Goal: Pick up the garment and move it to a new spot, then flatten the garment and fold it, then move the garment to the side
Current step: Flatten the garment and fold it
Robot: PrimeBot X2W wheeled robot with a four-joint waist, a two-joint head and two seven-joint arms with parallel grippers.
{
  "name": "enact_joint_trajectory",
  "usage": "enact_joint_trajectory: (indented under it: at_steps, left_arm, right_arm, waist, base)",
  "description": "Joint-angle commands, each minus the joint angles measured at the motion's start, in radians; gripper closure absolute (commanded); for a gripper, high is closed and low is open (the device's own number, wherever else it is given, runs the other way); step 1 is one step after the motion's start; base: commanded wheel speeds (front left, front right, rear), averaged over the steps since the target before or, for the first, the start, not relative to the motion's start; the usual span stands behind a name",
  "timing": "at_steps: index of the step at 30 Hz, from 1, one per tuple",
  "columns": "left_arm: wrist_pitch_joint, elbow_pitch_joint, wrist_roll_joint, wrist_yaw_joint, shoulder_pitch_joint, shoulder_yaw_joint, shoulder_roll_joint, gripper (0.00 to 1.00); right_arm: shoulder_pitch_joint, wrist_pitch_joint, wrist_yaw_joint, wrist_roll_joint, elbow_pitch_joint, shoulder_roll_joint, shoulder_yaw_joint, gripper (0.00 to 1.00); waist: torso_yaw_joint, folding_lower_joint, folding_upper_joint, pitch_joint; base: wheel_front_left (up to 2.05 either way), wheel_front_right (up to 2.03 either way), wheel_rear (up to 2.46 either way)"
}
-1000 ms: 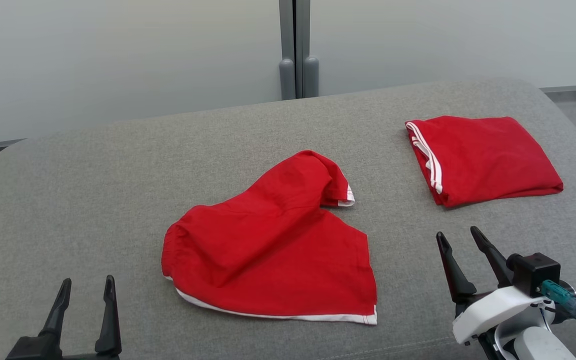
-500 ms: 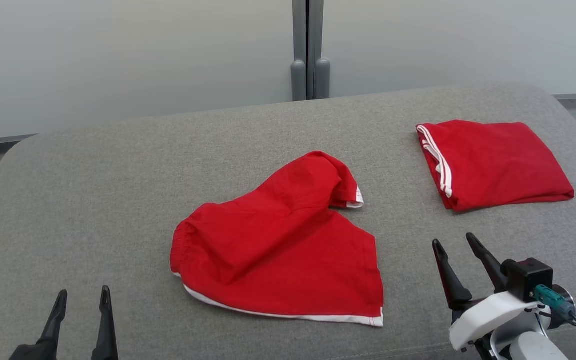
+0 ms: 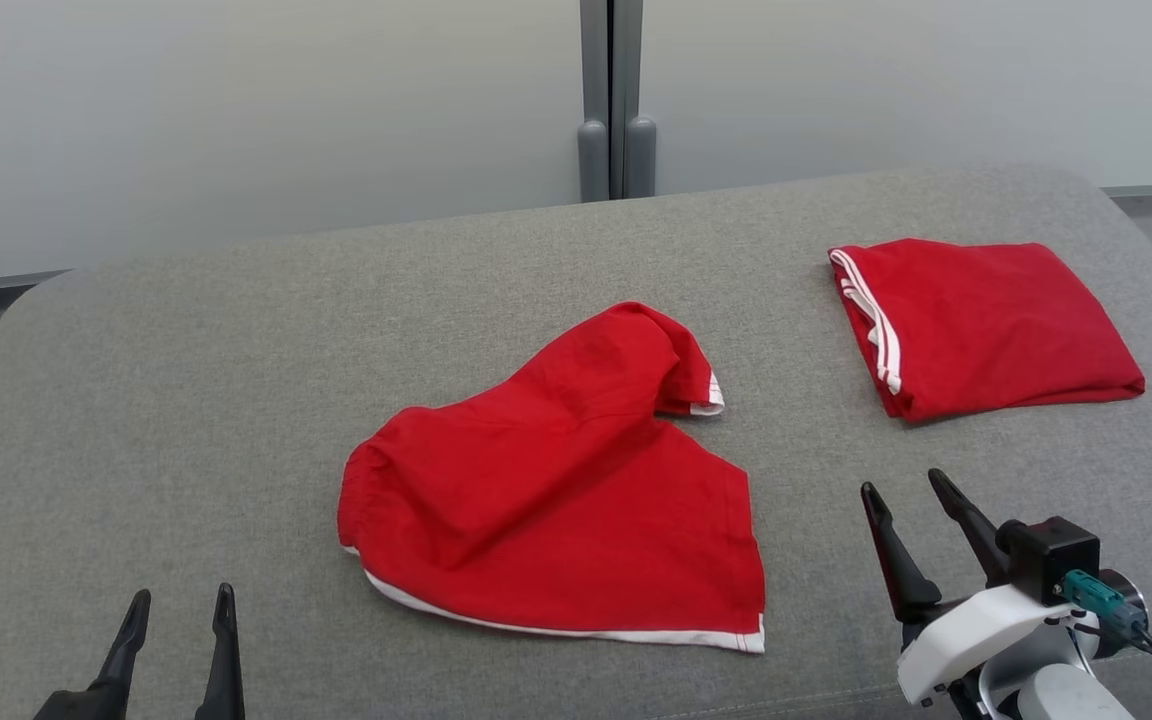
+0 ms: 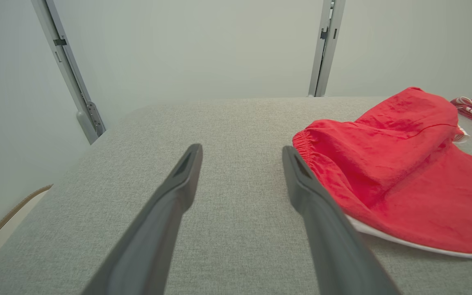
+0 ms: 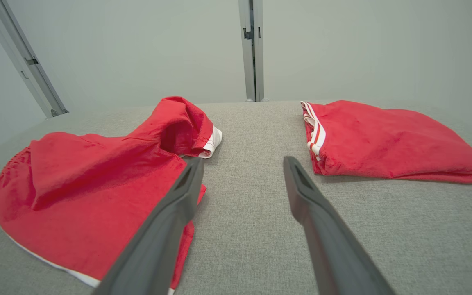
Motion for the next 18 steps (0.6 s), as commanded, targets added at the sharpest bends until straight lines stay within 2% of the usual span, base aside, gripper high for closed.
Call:
enact_joint_trajectory:
  at_steps: [1, 14, 18]
  left_arm:
    - [-0.002, 0.000, -0.004, -0.003, -0.014, 0.002, 0.007, 0.00]
    - [-0.002, 0.010, -0.001, -0.001, -0.019, -0.001, 0.007, 0.00]
    - [-0.001, 0.026, -0.019, -0.015, -0.036, -0.029, 0.012, 0.00]
  right_arm:
    - [-0.008, -0.004, -0.001, -0.006, 0.002, -0.005, 0.000, 0.00]
    - [-0.015, -0.003, -0.001, 0.004, 0.008, -0.011, 0.014, 0.00]
    - [-0.014, 0.017, -0.001, 0.018, 0.008, -0.016, 0.041, 0.00]
  waist:
    - [0.001, 0.0000, 0.0000, 0.001]
    - [0.000, 0.0000, 0.0000, 0.008]
    - [0.003, 0.0000, 0.0000, 0.011]
  base:
    - [0.00, 0.00, 0.00]
    - [0.00, 0.00, 0.00]
    - [0.00, 0.00, 0.00]
